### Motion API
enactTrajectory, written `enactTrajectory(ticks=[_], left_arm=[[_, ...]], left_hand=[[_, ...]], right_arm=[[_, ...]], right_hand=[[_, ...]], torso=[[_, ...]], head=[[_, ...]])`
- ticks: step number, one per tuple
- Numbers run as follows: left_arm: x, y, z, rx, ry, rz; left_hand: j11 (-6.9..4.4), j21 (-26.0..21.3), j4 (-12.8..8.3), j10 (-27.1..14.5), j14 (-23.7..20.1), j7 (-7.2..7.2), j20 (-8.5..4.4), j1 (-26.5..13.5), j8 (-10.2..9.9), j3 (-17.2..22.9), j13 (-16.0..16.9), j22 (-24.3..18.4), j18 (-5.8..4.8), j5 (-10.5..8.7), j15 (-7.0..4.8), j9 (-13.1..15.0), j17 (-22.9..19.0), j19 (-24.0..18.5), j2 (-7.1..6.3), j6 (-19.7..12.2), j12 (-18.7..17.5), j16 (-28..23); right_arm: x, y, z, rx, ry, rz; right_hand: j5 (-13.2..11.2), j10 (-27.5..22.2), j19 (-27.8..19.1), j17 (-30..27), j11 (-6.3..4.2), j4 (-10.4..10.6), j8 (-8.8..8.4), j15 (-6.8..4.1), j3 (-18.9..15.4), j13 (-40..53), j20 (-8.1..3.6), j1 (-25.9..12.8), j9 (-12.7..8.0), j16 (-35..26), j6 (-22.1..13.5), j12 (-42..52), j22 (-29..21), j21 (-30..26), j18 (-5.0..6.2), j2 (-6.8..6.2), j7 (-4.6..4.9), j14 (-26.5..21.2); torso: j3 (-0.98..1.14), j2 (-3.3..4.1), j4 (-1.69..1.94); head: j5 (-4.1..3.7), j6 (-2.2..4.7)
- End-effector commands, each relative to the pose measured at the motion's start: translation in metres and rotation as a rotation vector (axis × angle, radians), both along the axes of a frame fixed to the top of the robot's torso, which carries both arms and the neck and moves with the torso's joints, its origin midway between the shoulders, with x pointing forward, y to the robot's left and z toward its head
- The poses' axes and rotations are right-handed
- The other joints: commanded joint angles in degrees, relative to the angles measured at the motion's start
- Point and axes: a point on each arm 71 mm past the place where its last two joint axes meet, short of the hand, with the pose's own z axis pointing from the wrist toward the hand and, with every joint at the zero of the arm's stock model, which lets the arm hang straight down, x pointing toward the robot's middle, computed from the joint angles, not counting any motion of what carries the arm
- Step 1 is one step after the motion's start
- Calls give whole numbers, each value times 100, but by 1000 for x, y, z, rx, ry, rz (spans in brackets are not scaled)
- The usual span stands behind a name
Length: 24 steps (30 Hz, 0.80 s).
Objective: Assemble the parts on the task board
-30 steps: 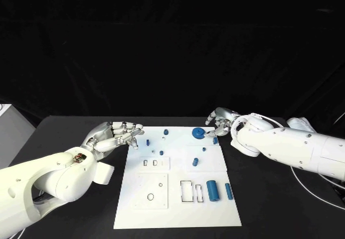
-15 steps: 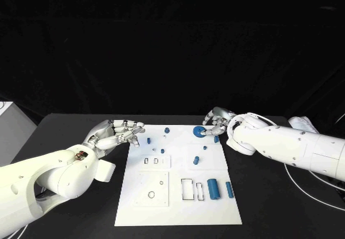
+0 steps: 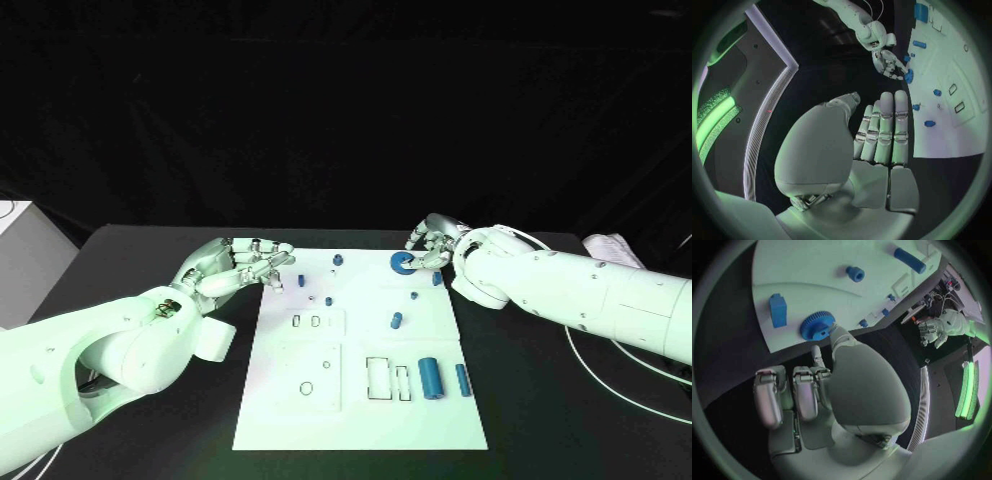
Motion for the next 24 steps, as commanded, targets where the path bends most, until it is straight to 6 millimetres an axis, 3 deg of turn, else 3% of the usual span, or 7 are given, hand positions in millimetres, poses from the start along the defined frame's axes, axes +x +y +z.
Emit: enactTrajectory(ticks=[1,16,24], left_arm=[[-1,-3,1,-6,-5,-24],[0,-3,1,-4,-3,-24],[0,-3,1,-4,-1,-24]], left_hand=[[23,24,-5,2,-34,38,-2,28,-28,37,8,8,72,-22,-14,6,8,-25,1,-2,-10,23],[23,24,-5,2,-34,38,-2,28,-28,37,8,8,72,-22,-14,6,8,-25,1,-2,-10,23],[23,24,-5,2,-34,38,-2,28,-28,37,8,8,72,-22,-14,6,8,-25,1,-2,-10,23]], right_arm=[[0,1,-4,-12,28,9],[1,4,-10,-24,52,11],[2,6,-10,-21,34,1]], right_hand=[[34,586,610,1505,21,-4,33,26,29,1506,33,23,8,20,53,12,1507,39,-81,32,-1,597],[33,586,610,1505,19,-5,33,25,37,1506,31,24,7,20,58,12,1507,39,-81,32,-3,597],[35,586,610,1505,-28,-7,73,-21,308,1506,-5,51,-12,20,277,12,1507,39,-81,194,-57,597]], torso=[[0,1,-3],[4,2,-7],[2,5,-12]], head=[[5,-13],[11,-15],[9,-16]])
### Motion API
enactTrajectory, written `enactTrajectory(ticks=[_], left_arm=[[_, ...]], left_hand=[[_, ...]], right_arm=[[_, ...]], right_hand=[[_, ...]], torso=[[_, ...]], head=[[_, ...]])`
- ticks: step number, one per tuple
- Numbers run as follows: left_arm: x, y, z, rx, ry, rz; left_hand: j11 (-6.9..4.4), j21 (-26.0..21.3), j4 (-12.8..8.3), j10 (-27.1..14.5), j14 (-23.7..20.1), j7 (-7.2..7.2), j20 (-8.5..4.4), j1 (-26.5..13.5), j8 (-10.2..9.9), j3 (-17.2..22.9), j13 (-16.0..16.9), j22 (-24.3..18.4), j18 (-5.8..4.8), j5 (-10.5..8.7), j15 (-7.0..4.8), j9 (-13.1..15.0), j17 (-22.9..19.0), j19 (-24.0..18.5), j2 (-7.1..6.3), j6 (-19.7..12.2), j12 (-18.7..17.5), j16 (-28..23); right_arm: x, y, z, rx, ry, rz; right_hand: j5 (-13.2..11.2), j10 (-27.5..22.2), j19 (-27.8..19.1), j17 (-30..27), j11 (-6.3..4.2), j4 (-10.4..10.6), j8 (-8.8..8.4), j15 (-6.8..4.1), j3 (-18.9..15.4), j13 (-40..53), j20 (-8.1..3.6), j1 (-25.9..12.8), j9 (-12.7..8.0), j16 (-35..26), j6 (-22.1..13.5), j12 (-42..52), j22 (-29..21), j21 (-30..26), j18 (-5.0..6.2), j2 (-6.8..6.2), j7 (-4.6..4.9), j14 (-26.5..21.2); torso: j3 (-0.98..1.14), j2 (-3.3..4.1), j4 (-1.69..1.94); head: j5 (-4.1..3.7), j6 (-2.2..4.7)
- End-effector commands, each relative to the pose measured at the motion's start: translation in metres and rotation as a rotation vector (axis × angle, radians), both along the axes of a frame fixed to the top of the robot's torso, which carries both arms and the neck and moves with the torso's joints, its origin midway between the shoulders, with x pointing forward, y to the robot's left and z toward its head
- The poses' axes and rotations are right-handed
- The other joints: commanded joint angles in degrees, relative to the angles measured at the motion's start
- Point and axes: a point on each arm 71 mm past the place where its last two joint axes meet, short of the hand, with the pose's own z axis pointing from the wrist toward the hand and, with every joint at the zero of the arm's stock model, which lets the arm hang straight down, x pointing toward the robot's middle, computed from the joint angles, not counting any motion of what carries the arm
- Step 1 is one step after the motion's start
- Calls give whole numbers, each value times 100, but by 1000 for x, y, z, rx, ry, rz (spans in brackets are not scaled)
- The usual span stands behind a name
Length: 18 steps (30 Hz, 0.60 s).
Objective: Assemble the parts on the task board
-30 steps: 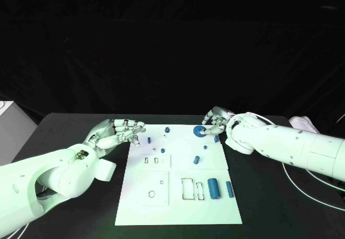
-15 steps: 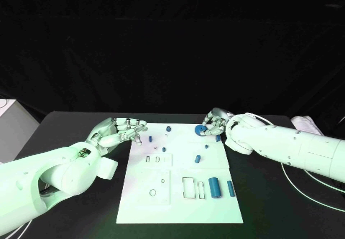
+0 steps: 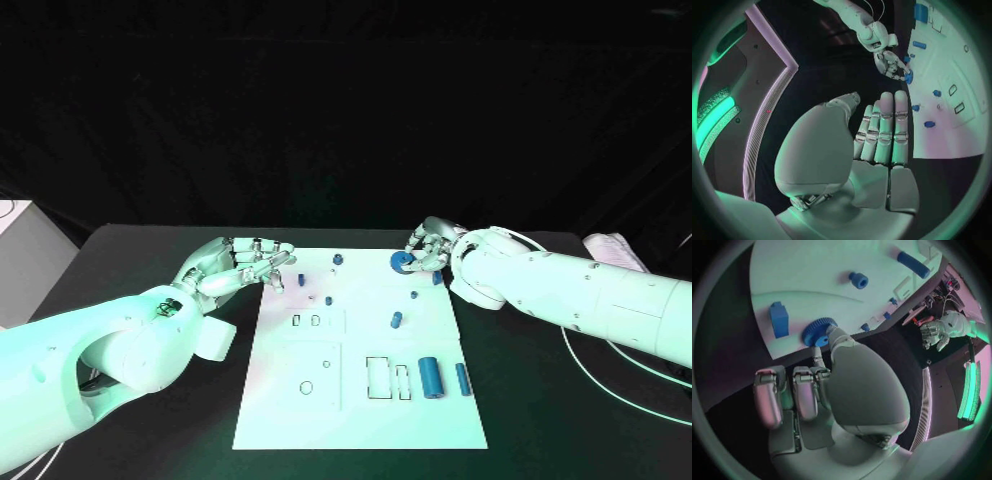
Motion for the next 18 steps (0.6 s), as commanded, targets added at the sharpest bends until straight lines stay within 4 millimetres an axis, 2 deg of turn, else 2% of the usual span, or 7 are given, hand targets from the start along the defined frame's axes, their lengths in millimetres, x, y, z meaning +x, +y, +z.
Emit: enactTrajectory(ticks=[1,4,18], left_arm=[[-1,-3,1,-6,-4,-22],[-1,-3,1,-5,-3,-23],[-1,-3,1,-5,-1,-24]], left_hand=[[23,24,-5,2,-19,38,-3,28,-28,37,9,10,71,-23,1,8,8,-26,1,-2,-10,23],[25,37,-5,1,-23,41,-2,27,-29,42,9,19,72,-23,2,10,8,-36,2,-3,-11,30],[25,37,-5,1,-23,41,-2,27,-29,42,9,19,72,-23,2,10,8,-36,2,-3,-11,30]], right_arm=[[0,2,-3,-9,-1,-2],[0,3,-2,-11,-16,-19],[-10,20,7,-111,-179,9]], right_hand=[[34,586,610,1506,-40,14,37,-32,134,1508,-15,-58,-19,24,126,12,1509,39,-81,131,-28,597],[31,586,610,1506,-71,17,58,-61,240,1508,-39,-121,-28,24,233,12,1509,39,-81,187,-65,597],[28,586,610,1506,-149,-43,102,-132,448,1508,-106,-163,-42,24,442,12,1509,39,-81,100,-150,597]], torso=[[-2,2,0],[-5,-1,4],[0,-3,-1]], head=[[-6,-7],[-13,-11],[26,2]])
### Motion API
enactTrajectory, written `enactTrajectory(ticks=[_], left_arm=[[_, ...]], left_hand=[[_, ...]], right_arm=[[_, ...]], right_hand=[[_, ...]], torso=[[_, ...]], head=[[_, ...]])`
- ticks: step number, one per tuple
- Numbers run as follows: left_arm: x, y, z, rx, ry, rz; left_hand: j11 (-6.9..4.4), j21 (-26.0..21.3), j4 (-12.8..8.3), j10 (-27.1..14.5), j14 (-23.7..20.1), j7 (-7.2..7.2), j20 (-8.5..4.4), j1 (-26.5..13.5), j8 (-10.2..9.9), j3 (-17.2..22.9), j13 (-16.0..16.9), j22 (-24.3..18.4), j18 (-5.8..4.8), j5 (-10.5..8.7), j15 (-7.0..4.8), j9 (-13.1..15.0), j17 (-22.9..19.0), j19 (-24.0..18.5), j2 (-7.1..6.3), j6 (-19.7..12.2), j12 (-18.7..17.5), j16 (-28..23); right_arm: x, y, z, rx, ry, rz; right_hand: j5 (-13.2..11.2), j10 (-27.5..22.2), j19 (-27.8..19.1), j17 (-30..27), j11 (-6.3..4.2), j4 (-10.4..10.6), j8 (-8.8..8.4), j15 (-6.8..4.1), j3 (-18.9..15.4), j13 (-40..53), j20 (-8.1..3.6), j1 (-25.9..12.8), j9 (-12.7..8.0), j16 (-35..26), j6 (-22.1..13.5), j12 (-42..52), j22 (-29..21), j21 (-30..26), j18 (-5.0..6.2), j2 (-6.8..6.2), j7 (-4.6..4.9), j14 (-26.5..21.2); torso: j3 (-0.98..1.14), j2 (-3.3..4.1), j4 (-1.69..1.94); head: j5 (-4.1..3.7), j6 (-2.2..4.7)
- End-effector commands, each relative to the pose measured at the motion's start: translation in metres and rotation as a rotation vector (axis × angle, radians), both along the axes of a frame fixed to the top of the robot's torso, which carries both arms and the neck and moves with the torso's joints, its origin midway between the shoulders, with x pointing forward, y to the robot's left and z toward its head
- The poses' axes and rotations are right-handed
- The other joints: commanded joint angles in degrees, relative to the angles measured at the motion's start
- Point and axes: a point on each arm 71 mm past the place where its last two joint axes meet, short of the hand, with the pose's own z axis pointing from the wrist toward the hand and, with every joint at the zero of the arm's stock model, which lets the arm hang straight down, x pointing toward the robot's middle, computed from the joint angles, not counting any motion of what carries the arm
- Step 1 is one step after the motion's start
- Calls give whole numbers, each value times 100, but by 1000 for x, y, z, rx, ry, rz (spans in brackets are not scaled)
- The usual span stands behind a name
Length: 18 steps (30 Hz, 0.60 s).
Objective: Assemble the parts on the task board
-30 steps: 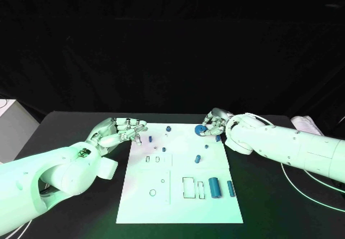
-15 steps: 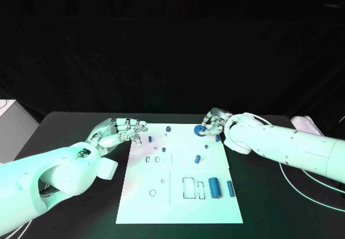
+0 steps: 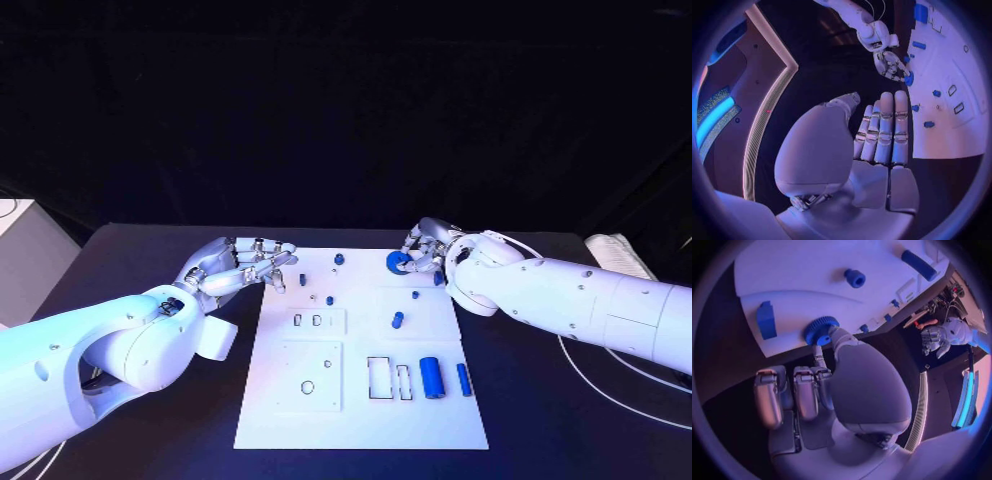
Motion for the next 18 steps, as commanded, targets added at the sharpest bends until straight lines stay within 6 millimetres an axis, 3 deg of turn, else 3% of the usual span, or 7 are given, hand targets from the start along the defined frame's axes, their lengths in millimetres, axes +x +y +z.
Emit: enactTrajectory(ticks=[1,18], left_arm=[[-1,-2,1,-6,-4,-22],[-1,-3,1,-6,-3,-25]], left_hand=[[25,37,-5,1,-23,41,-2,27,-29,42,9,5,71,-23,2,6,8,-36,2,-3,-11,31],[25,45,-4,2,-25,42,-1,25,-28,46,10,10,71,-23,3,7,8,-42,3,-2,-10,35]], right_arm=[[-3,5,8,-67,-118,8],[-42,76,28,-158,-383,261]], right_hand=[[21,600,589,1507,-53,4,33,-48,40,1508,-42,-19,15,24,75,12,1506,40,-82,-41,-26,598],[15,600,589,1507,-81,4,43,-76,110,1508,-70,-66,8,24,143,12,1506,40,-82,-116,-54,598]], torso=[[3,-1,-4],[-3,3,-4]], head=[[3,5],[21,7]])
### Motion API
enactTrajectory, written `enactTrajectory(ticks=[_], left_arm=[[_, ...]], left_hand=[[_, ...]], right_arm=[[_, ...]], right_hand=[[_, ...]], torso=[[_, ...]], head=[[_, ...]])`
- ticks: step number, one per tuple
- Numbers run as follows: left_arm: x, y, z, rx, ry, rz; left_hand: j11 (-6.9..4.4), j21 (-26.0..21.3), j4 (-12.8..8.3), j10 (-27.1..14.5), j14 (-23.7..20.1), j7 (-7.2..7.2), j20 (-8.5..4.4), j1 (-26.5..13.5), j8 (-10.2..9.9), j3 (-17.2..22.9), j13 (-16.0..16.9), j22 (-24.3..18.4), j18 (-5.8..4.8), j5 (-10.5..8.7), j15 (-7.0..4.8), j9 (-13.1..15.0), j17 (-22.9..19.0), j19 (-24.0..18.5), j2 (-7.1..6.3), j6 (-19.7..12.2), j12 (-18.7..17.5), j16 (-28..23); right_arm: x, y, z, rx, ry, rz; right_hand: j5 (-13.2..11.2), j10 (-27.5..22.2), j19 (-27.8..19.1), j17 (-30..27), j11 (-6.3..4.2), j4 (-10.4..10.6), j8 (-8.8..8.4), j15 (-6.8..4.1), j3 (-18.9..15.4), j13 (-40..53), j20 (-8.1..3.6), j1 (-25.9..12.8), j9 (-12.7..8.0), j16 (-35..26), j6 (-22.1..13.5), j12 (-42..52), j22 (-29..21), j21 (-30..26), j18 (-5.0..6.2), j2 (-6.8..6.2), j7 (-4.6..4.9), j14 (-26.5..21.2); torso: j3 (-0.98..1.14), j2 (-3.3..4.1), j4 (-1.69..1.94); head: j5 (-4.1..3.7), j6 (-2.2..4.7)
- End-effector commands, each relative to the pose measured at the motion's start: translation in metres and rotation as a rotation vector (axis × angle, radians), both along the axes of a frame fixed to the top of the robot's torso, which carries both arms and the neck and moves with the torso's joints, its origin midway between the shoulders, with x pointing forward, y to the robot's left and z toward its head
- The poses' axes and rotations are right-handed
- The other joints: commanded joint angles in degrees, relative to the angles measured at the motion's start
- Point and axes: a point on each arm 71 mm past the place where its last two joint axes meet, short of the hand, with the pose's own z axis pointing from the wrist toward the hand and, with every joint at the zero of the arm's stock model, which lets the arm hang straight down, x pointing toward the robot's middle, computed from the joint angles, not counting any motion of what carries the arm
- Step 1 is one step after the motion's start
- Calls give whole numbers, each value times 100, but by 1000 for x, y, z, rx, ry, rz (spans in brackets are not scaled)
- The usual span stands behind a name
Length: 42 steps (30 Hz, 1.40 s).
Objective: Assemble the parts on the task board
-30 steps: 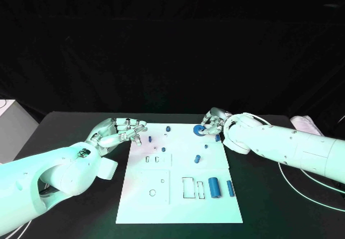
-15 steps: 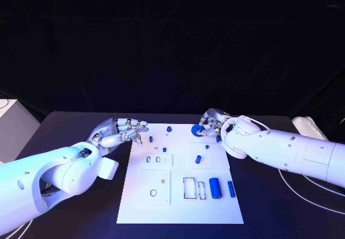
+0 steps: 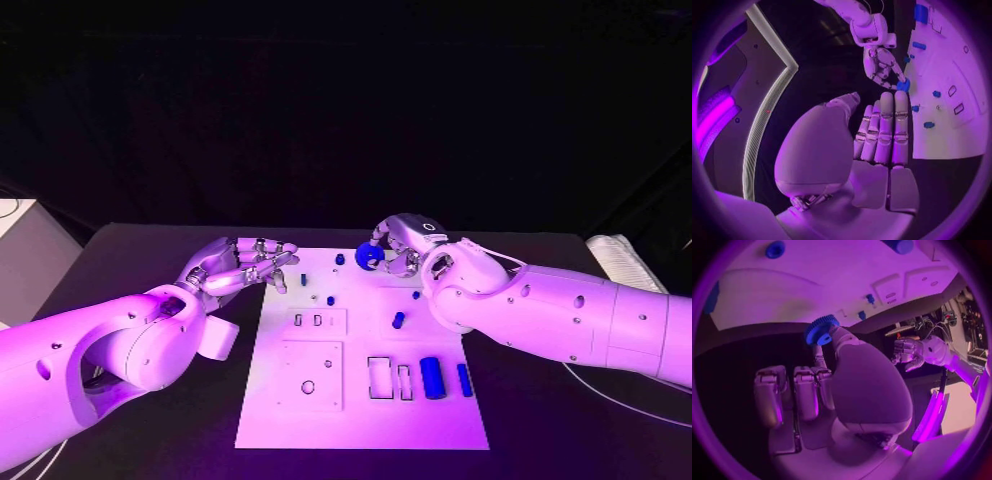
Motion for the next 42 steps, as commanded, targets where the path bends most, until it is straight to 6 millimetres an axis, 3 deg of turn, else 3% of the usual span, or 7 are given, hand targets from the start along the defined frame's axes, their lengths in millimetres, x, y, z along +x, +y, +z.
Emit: enactTrajectory(ticks=[1,10,16,24,42], left_arm=[[-1,-3,1,-7,-4,-23],[-1,-4,1,-7,-4,-26],[-1,-4,1,-7,-4,-27],[0,-5,1,-6,-4,-28],[0,-7,1,-4,-3,-32]], left_hand=[[25,21,-4,2,-26,42,-1,25,-28,46,10,5,71,-23,2,9,8,-42,3,-2,-10,35],[24,31,-7,5,-29,41,0,28,-27,52,10,12,71,-22,2,11,7,-50,6,0,-9,40],[23,38,-12,8,-31,39,0,35,-26,59,11,17,72,-21,1,13,7,-55,10,3,-8,44],[23,38,-12,8,-31,39,0,35,-26,59,11,17,72,-21,1,13,7,-55,10,3,-8,44],[23,38,-12,8,-31,39,0,35,-26,59,11,17,72,-21,1,13,7,-55,10,3,-8,44]], right_arm=[[-7,17,4,-71,-117,63],[-11,42,-7,-116,-151,110],[-10,52,-15,-131,-152,116],[-8,61,-24,-145,-141,125],[0,68,-32,-178,-120,115]], right_hand=[[35,599,609,1508,-40,0,17,-37,45,1509,-52,-18,1,24,87,12,1506,40,-82,-66,-57,598],[36,599,609,1508,-38,8,5,-42,56,1509,-57,-39,-7,24,78,12,1506,40,-82,-87,-54,598],[36,599,609,1508,-38,8,5,-42,56,1509,-57,-39,-7,24,78,12,1506,40,-82,-87,-54,598],[37,599,609,1508,-38,8,2,-43,62,1509,-59,-42,-9,24,77,12,1506,40,-82,-91,-54,598],[36,599,609,1508,-36,12,-8,-46,71,1509,-62,-55,-15,24,70,12,1506,40,-82,-107,-50,598]], torso=[[-4,6,5],[-6,9,31],[-8,8,28],[-9,8,20],[3,10,7]], head=[[-5,3],[4,-11],[30,-27],[64,-74],[82,-71]])
